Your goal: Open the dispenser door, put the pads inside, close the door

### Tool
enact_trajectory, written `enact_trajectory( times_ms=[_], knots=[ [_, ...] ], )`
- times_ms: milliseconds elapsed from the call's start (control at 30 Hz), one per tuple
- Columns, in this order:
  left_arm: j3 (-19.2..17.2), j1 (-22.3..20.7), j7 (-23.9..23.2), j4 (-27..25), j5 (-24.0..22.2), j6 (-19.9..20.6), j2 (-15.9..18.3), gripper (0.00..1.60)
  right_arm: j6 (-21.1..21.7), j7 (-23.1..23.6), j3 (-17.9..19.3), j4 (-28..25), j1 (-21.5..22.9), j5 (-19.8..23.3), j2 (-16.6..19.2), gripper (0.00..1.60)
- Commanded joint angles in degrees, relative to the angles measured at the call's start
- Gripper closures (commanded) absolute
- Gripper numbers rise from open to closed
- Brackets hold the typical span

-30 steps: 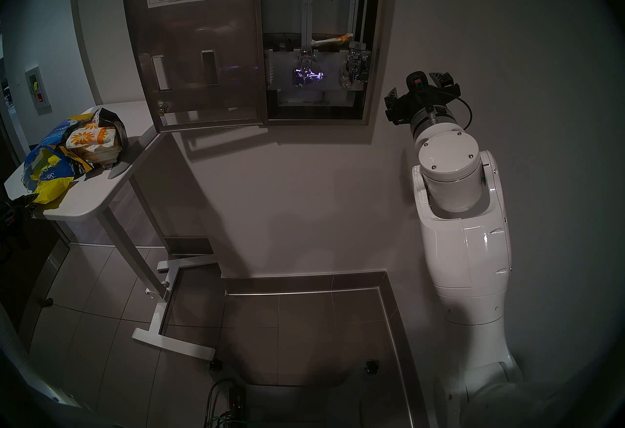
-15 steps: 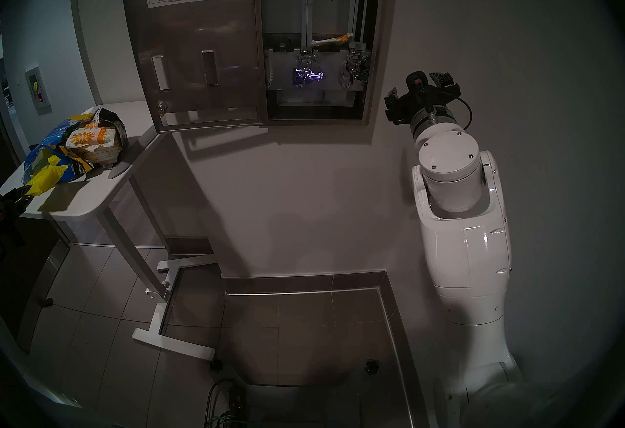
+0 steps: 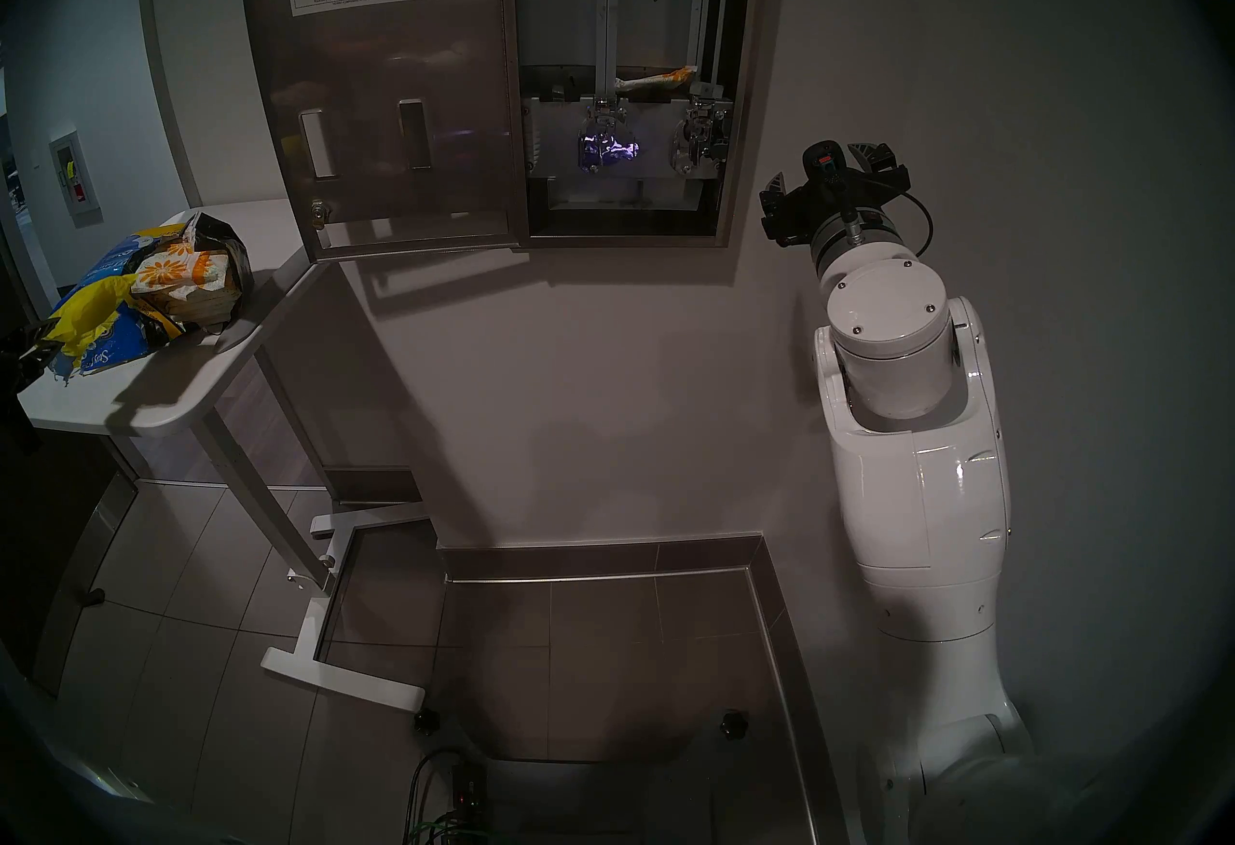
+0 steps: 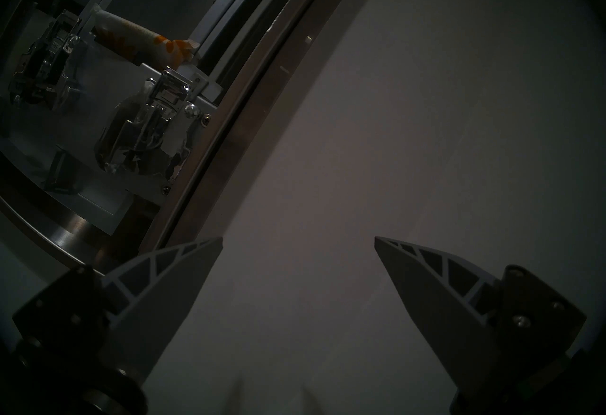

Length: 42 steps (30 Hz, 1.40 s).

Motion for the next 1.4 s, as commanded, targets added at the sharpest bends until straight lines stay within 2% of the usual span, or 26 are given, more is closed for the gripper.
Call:
enact_trajectory(
  times_ms=[0, 633, 800, 900, 1133, 1367],
  knots=[
    [-0.2, -0.1, 0.1, -1.1, -1.9, 1.8, 2.6, 1.60, -0.7, -0.4, 0.1, -1.6, 1.5, -0.1, 0.0, 0.00],
    [-0.2, -0.2, -0.6, -0.9, -2.3, 2.8, 3.2, 1.60, -0.7, -0.4, 0.1, -1.6, 1.5, -0.1, 0.0, 0.00],
    [-0.2, -0.2, -1.5, -6.5, -6.7, 3.7, 1.8, 1.60, -0.6, -0.4, 0.1, -1.6, 1.5, -0.1, 0.0, 0.00],
    [-0.2, -0.5, -1.5, -7.9, -9.5, 4.1, 2.0, 1.60, -0.6, -0.4, 0.1, -1.6, 1.5, -0.1, 0.0, 0.00],
    [0.1, -1.5, -1.5, -7.9, -14.7, 5.9, 3.6, 1.60, -0.6, -0.4, 0.1, -1.6, 1.5, -0.1, 0.0, 0.00],
    [4.3, -2.4, -1.5, -7.9, -19.8, 6.3, 5.3, 1.60, -0.6, -0.3, 0.1, -1.5, 1.5, -0.1, 0.0, 0.00]
  ],
)
